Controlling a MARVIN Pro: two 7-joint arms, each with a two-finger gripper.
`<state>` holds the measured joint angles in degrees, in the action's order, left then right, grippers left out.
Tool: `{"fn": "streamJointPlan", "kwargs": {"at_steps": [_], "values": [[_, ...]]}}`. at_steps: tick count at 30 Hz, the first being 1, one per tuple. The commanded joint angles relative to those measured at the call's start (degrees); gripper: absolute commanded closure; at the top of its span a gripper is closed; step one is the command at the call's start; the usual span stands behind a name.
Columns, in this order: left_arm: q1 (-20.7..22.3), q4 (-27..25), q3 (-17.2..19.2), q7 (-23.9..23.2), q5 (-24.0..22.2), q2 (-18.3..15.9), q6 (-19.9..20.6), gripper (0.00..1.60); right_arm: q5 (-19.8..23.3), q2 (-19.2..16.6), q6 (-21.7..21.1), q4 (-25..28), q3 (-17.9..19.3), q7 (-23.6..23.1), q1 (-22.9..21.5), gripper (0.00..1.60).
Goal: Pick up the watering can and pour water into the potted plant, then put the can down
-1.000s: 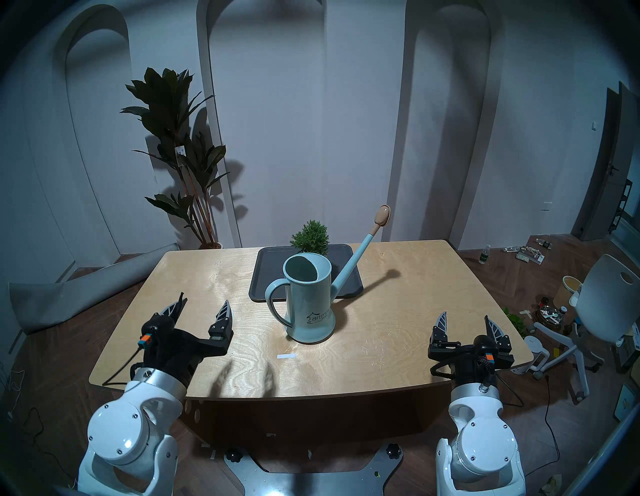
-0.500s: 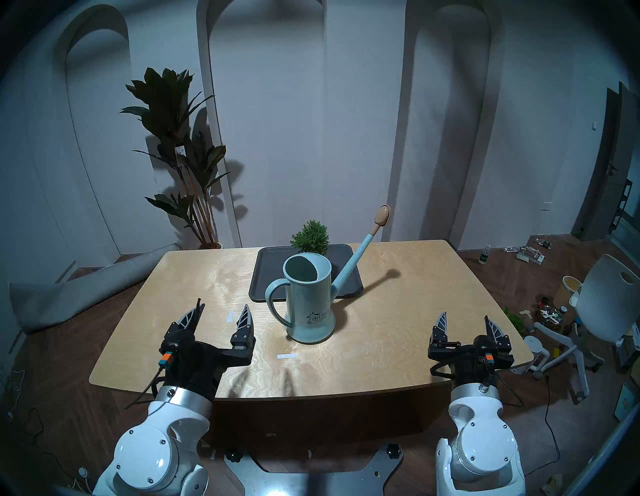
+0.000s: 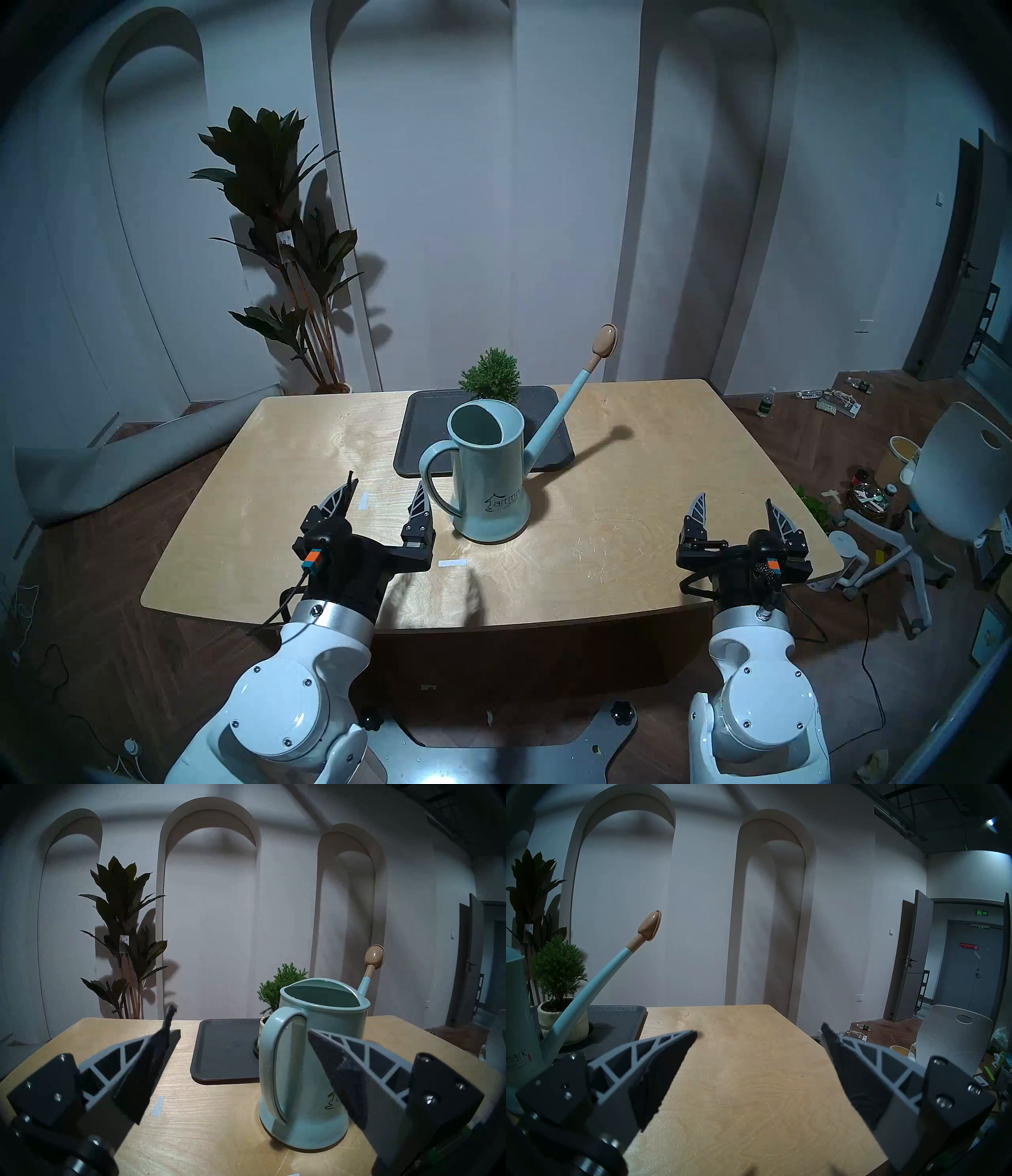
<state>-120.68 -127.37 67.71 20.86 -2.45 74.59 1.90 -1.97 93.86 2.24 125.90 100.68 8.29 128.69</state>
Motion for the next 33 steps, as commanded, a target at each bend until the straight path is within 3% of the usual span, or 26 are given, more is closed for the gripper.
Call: {"fn": "streamJointPlan", "kwargs": {"at_steps": [1, 18, 22, 33], "values": [[5.96, 0.11, -3.81, 2.50, 0.44, -2.50, 0.05, 0.00, 0.09, -0.01, 0.28, 1.15, 0.14, 0.01, -0.12, 0.00], [15.41, 5.94, -13.45, 9.58, -0.99, -6.68, 2.80, 0.00, -0.02, 0.15, 0.29, 1.16, 0.19, -0.10, -0.16, 0.00], [18.36, 9.98, -15.63, 12.62, -1.47, -5.42, 5.17, 0.00, -0.05, 0.20, 0.29, 1.17, 0.21, -0.15, -0.17, 0.00], [24.64, 15.04, -19.07, 21.21, -2.63, -2.46, 7.67, 0.00, -0.10, 0.30, 0.29, 1.20, 0.25, -0.23, -0.17, 0.00]]}}
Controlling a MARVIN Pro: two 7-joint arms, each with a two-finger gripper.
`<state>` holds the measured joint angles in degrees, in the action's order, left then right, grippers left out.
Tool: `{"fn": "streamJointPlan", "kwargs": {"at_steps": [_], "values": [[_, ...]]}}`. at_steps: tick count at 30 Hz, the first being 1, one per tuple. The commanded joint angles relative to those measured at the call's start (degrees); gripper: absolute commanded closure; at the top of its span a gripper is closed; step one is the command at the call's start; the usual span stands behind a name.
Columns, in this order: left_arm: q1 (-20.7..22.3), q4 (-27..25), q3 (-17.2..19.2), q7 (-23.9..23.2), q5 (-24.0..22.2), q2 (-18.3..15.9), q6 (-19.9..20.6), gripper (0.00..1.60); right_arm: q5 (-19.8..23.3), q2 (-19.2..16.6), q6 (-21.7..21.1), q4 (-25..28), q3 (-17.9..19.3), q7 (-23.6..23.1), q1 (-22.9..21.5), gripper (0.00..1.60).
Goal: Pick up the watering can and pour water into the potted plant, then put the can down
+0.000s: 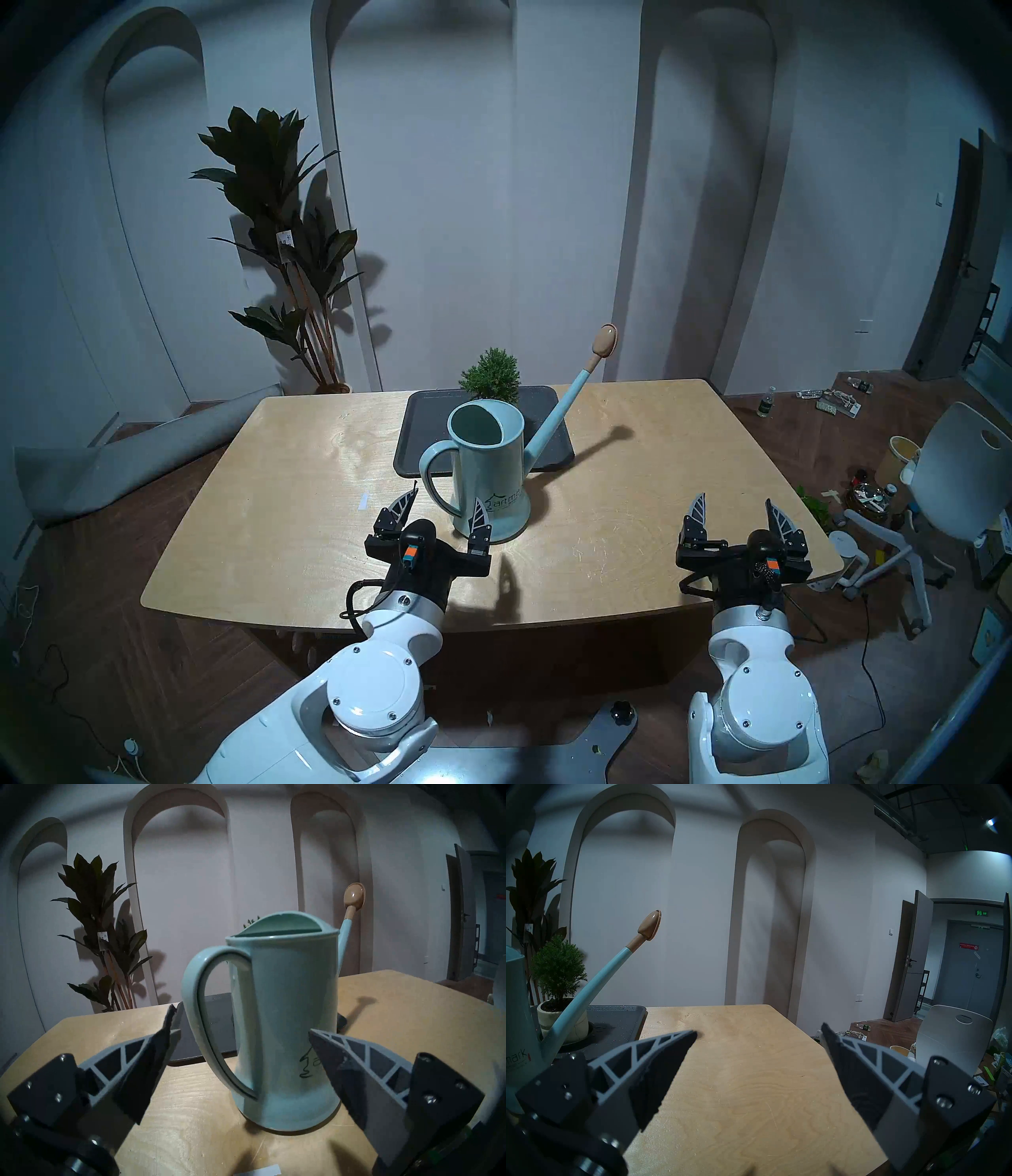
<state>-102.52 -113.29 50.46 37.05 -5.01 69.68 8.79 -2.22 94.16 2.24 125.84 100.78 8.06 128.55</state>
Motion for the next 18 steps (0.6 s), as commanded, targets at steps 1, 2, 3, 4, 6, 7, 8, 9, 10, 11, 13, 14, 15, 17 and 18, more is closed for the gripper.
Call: {"fn": "streamJointPlan", "kwargs": {"at_steps": [1, 2, 3, 4, 6, 7, 8, 9, 10, 11, 13, 14, 15, 17, 18], "values": [[6.37, 1.11, -1.75, 5.88, 0.03, 2.97, 1.00, 0.00, 0.15, 0.00, 0.29, 1.27, 0.16, -0.02, -0.03, 0.00], [6.99, 1.59, -2.04, 6.86, -0.15, 3.30, 1.25, 0.00, 0.15, 0.01, 0.29, 1.27, 0.16, -0.03, -0.03, 0.00], [6.98, 1.86, -1.93, 7.71, -0.14, 3.68, 1.42, 0.00, 0.15, 0.02, 0.29, 1.29, 0.17, -0.04, -0.02, 0.00], [8.48, 2.72, -3.01, 9.27, -0.64, 3.71, 1.72, 0.00, 0.15, 0.03, 0.29, 1.30, 0.17, -0.05, -0.01, 0.00], [9.65, 3.80, -3.79, 11.67, -1.09, 4.23, 2.10, 0.00, 0.15, 0.05, 0.29, 1.33, 0.18, -0.07, 0.00, 0.00], [9.56, 4.15, -3.40, 12.31, -1.06, 4.92, 2.43, 0.00, 0.16, 0.06, 0.29, 1.33, 0.19, -0.08, 0.01, 0.00], [10.63, 4.87, -4.11, 13.84, -1.45, 5.18, 2.60, 0.00, 0.16, 0.07, 0.28, 1.34, 0.19, -0.09, 0.01, 0.00], [10.55, 5.26, -3.81, 14.33, -1.39, 5.75, 2.70, 0.00, 0.16, 0.08, 0.28, 1.35, 0.20, -0.10, 0.02, 0.00], [11.38, 5.93, -4.33, 15.54, -1.76, 6.00, 2.84, 0.00, 0.16, 0.09, 0.28, 1.36, 0.20, -0.11, 0.02, 0.00], [12.13, 6.62, -4.83, 16.97, -2.09, 6.33, 2.97, 0.00, 0.16, 0.10, 0.28, 1.38, 0.21, -0.13, 0.03, 0.00], [13.39, 7.93, -5.44, 19.30, -2.64, 7.19, 3.23, 0.00, 0.17, 0.12, 0.28, 1.40, 0.22, -0.15, 0.04, 0.00], [13.16, 8.10, -5.00, 19.47, -2.54, 7.64, 3.30, 0.00, 0.17, 0.13, 0.28, 1.40, 0.23, -0.16, 0.05, 0.00], [14.75, 9.09, -6.37, 22.02, -3.46, 7.67, 3.41, 0.00, 0.18, 0.14, 0.27, 1.42, 0.23, -0.18, 0.06, 0.00], [15.36, 10.03, -6.57, 23.34, -3.78, 8.46, 3.53, 0.00, 0.18, 0.16, 0.27, 1.44, 0.25, -0.21, 0.07, 0.00], [15.76, 10.42, -6.78, 24.16, -4.00, 8.75, 3.58, 0.00, 0.19, 0.16, 0.27, 1.45, 0.25, -0.22, 0.08, 0.00]]}}
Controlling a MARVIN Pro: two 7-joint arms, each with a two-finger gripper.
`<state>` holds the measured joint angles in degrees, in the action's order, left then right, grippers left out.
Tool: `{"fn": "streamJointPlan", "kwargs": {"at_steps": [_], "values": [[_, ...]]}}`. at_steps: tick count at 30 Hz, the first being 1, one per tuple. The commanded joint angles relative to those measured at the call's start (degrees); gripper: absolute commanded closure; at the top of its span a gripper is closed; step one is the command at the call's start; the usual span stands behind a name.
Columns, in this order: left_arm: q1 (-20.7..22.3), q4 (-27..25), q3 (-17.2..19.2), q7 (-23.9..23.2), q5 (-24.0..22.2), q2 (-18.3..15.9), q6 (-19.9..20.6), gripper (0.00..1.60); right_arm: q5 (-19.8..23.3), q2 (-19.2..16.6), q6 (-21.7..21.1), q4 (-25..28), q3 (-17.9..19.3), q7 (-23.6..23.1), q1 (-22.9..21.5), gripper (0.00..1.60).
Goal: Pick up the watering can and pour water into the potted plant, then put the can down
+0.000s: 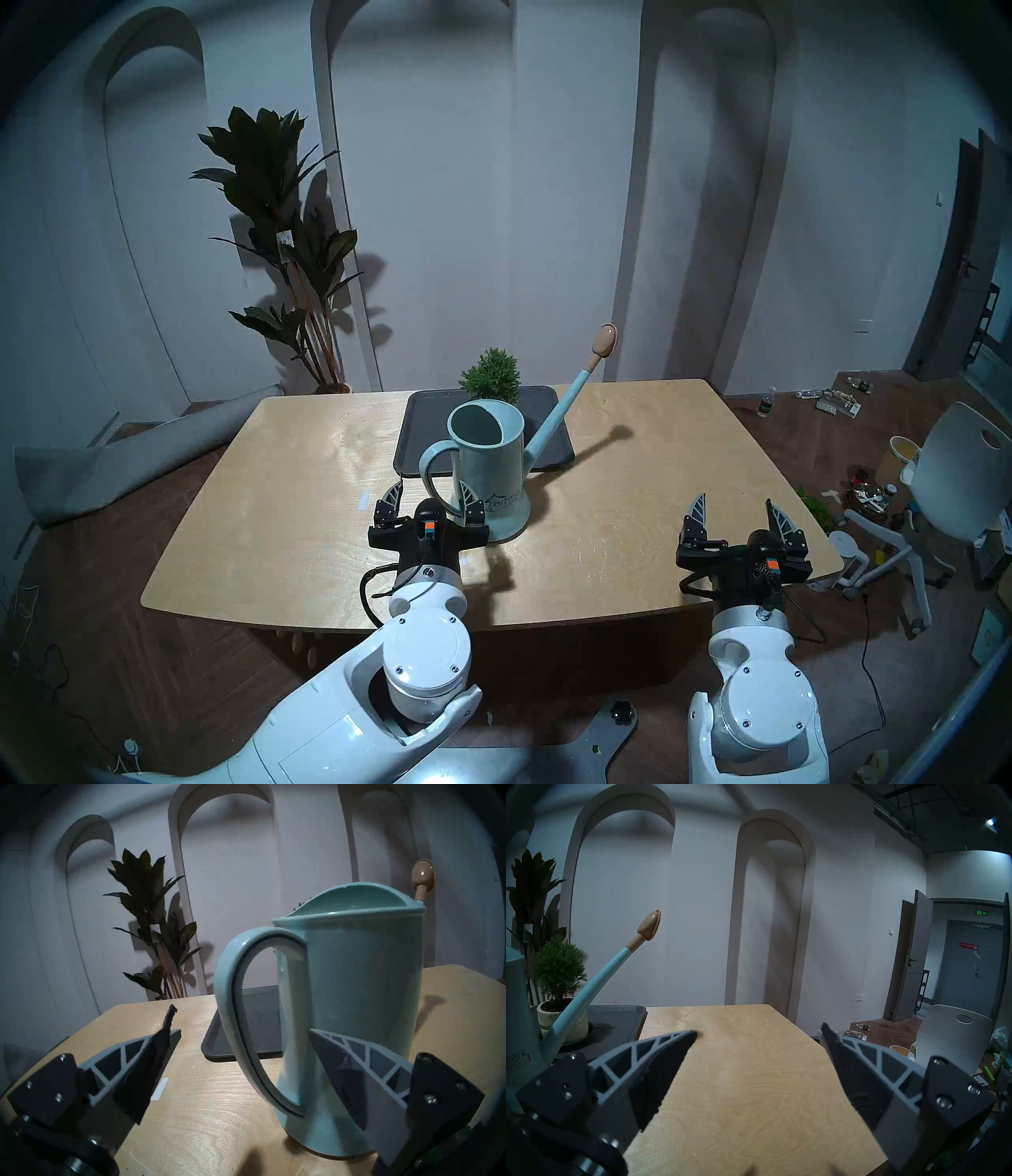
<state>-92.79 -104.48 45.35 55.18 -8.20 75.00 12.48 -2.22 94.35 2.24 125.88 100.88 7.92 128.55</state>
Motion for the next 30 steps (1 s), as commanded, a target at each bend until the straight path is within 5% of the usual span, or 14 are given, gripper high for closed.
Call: {"fn": "streamJointPlan", "kwargs": {"at_steps": [1, 15, 23, 30], "values": [[6.71, 2.03, -2.22, 7.62, -1.32, 3.56, -0.07, 0.00, 0.21, -0.01, 0.26, 1.43, 0.16, -0.09, 0.09, 0.00], [11.49, 6.27, -4.77, 18.11, -5.30, 7.20, -0.46, 0.00, 0.28, 0.09, 0.23, 1.55, 0.24, -0.28, 0.16, 0.00], [12.23, 7.68, -4.25, 19.15, -5.66, 8.49, -1.15, 0.00, 0.28, 0.15, 0.21, 1.59, 0.28, -0.37, 0.18, 0.00], [13.09, 7.99, -3.80, 17.76, -5.58, 6.27, -3.12, 0.00, 0.27, 0.21, 0.20, 1.61, 0.31, -0.44, 0.19, 0.00]]}}
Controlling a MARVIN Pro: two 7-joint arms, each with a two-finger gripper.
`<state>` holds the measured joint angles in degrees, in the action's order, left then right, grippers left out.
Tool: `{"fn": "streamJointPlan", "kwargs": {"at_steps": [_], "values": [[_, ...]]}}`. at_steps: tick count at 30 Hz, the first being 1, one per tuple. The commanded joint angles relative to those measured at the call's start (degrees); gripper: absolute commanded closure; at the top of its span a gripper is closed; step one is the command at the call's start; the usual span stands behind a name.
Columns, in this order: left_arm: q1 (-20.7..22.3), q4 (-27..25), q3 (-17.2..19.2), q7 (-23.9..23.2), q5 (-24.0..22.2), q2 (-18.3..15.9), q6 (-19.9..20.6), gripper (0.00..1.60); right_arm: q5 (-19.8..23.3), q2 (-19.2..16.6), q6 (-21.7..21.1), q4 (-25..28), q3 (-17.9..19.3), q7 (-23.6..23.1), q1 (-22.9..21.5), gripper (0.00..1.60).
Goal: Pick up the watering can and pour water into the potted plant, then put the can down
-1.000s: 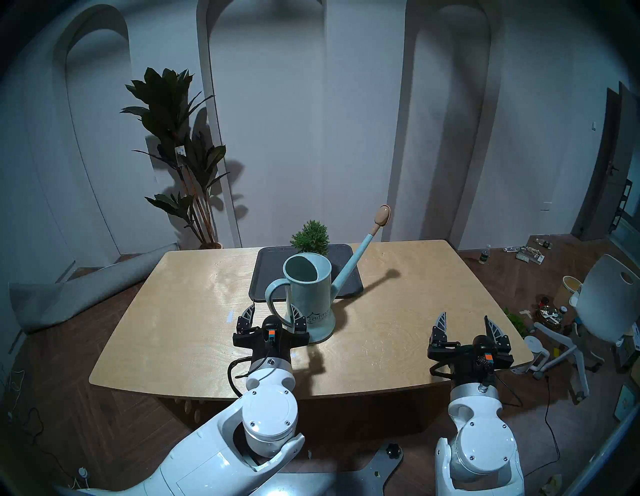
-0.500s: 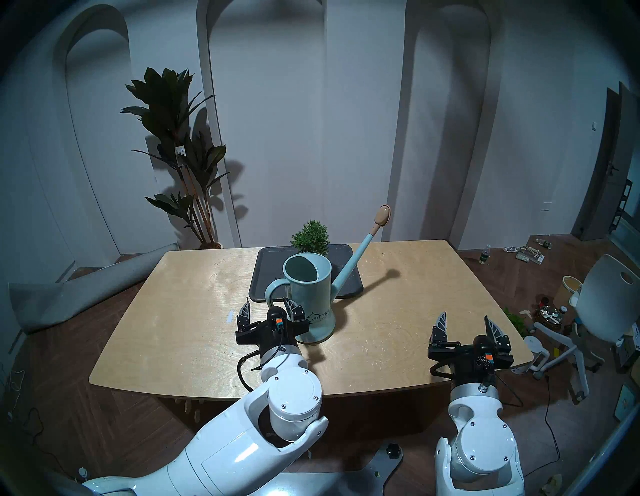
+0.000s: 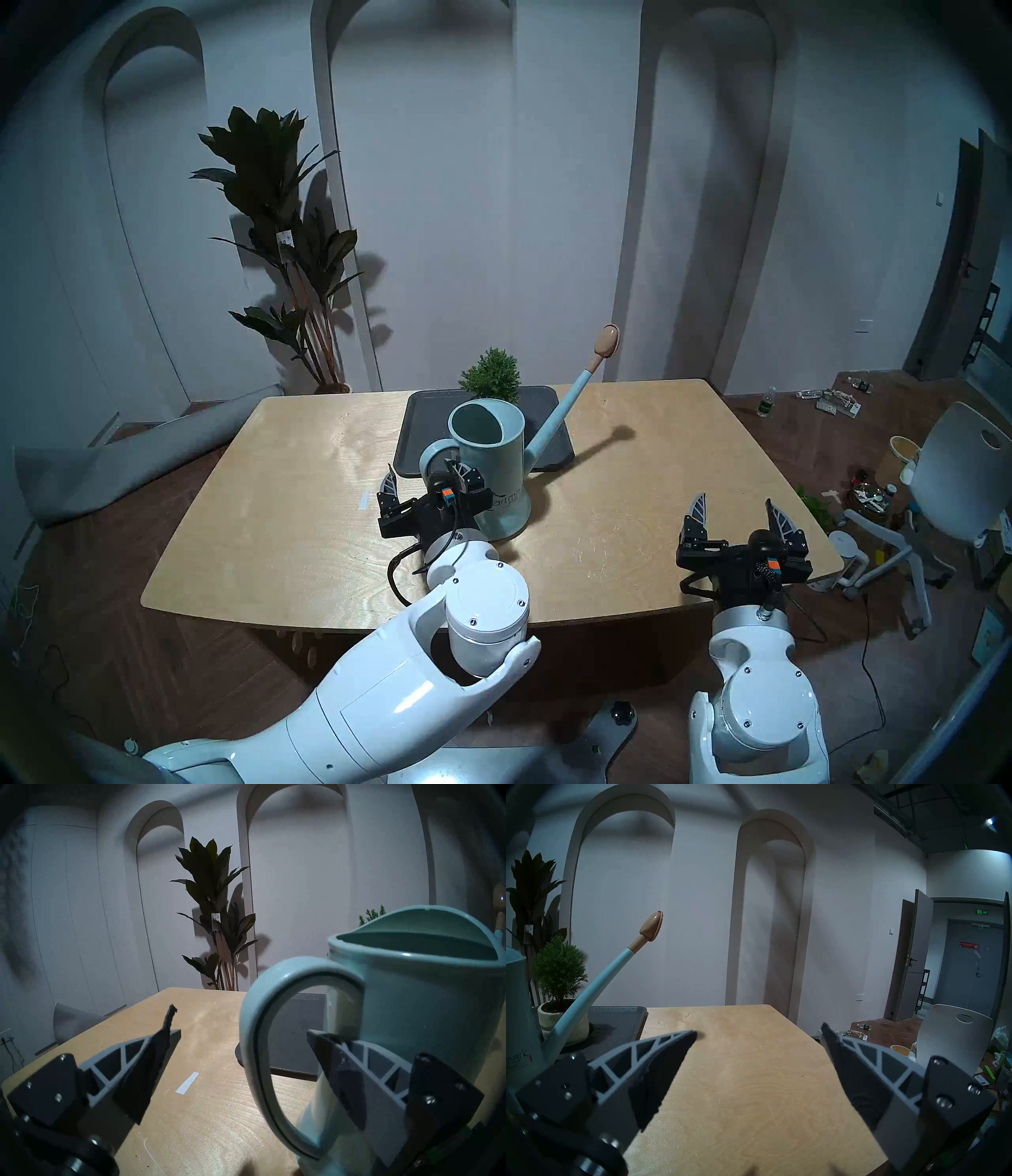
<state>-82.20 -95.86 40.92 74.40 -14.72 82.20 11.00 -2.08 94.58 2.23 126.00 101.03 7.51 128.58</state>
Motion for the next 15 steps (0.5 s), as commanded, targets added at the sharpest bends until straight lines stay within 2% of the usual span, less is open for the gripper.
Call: {"fn": "streamJointPlan", "kwargs": {"at_steps": [1, 5, 9, 12, 15], "values": [[2.45, -1.00, 0.72, -1.64, 1.00, -1.43, -1.82, 0.00, 0.12, -0.01, 0.20, 1.49, 0.15, -0.05, 0.15, 0.00], [1.71, -2.07, 0.59, -3.14, 1.57, -4.05, -3.64, 0.00, 0.11, 0.02, 0.19, 1.51, 0.17, -0.10, 0.15, 0.00], [0.27, -2.79, -0.44, -5.16, 3.22, -7.86, -7.21, 0.00, 0.09, 0.06, 0.20, 1.49, 0.19, -0.13, 0.14, 0.00], [-0.05, -0.89, -0.93, -5.55, 4.68, -9.46, -9.80, 0.00, 0.08, 0.09, 0.21, 1.48, 0.20, -0.16, 0.12, 0.00], [0.78, 3.19, -0.21, -6.07, 4.20, -9.59, -10.77, 0.00, 0.06, 0.11, 0.23, 1.44, 0.21, -0.17, 0.09, 0.00]]}}
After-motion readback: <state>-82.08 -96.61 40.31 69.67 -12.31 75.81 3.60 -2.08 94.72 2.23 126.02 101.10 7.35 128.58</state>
